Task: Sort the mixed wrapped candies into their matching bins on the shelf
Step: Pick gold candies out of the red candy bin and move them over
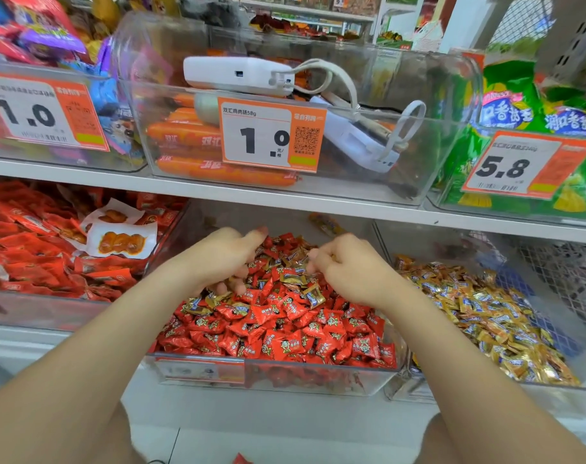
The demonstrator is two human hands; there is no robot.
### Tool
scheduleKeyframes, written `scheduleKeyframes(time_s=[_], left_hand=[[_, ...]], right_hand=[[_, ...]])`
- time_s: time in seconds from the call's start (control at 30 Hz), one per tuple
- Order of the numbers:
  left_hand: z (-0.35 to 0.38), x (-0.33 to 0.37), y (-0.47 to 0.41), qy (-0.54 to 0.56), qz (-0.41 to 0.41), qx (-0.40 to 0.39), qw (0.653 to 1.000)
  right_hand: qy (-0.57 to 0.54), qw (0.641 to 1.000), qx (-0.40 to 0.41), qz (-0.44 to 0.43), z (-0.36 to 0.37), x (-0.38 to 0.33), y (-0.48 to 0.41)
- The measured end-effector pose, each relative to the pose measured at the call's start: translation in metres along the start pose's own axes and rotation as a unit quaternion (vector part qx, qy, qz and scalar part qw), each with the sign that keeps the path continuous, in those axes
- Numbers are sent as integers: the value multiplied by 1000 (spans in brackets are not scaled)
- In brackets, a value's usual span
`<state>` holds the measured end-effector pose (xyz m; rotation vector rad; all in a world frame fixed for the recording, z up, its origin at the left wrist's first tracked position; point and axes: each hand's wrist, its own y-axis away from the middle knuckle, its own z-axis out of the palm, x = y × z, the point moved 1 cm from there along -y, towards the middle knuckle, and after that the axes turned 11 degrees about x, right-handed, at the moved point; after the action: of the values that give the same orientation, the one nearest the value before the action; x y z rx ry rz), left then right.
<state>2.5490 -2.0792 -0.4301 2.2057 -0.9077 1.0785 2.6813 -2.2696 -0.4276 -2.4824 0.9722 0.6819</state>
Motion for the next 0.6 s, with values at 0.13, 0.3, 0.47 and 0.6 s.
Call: scheduleKeyframes(time_s=[0.13,0.3,0.47,0.6], left_hand=[[-11,-8,0,-122,127,47,983],[-15,-25,11,-309,190,-4,932],[-12,-41,18,-401,169,-50,899],[-14,-38,21,-390,167,-46,904]], right_hand=[[40,995,-35,-81,2,-6,3],[119,987,-81,-69,1,-2,5],[151,977,-137,-54,0,-2,11],[106,987,-94,-70,-2,-4,9]])
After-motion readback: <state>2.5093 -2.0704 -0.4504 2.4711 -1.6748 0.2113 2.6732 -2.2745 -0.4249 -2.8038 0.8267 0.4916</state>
